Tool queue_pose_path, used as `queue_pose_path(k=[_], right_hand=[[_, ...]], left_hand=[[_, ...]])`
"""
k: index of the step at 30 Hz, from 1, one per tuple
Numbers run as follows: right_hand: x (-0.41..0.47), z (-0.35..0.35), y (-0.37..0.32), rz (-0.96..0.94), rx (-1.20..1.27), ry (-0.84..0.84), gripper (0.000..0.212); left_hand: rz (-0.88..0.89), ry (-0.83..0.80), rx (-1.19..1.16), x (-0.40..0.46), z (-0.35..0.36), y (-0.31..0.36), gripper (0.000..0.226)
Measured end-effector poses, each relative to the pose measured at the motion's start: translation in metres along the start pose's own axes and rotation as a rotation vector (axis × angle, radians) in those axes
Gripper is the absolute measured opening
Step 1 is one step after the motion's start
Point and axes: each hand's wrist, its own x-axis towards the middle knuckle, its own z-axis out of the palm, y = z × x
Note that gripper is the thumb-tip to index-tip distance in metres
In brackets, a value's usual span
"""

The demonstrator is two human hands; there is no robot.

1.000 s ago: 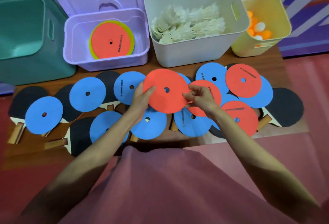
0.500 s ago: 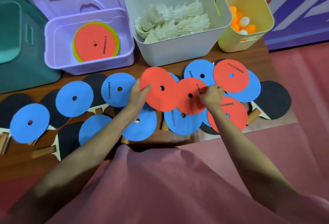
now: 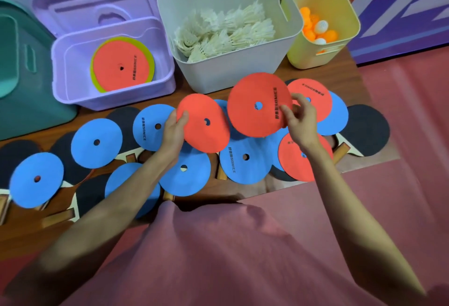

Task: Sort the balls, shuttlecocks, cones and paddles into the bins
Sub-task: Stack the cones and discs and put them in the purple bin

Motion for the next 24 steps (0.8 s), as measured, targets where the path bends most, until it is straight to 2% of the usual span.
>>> queue_pose_path(k=[2,4,10,15,17,20,24], right_hand=[[-0.005,0.011,-0.004,0.105,0.204,-0.064,0.014],[-0.013,0.023,-0.007,0.187,0.302,-0.15,0.016],[-0.031,0.045,-0.003,0.272,0.286,-0.243,0.018],[-0.038,0.044,0.006,0.294,0.221,-0.231,0.015],[-0.039,0.039,0.013,0.307,0.151,-0.195,0.013],[-0.04,0.021,0.036,0.357,-0.002,-0.016,0.016],[-0.047,-0.014,0.077,0.459,-0.407,0.253,0.05]], left_hand=[[-0.012,-0.008,-0.019,-0.002,0.008,0.002,0.02],[0.016,-0.022,-0.015,-0.004,0.017,0.004,0.019],[0.044,-0.069,-0.028,-0.009,0.033,0.006,0.034],[0.064,-0.103,0.025,-0.013,0.037,0.003,0.025],[0.075,-0.115,0.042,-0.015,0.039,0.002,0.025],[0.068,-0.126,0.065,-0.017,0.041,0.001,0.021],[0.065,-0.147,0.063,-0.018,0.047,0.0,0.019]])
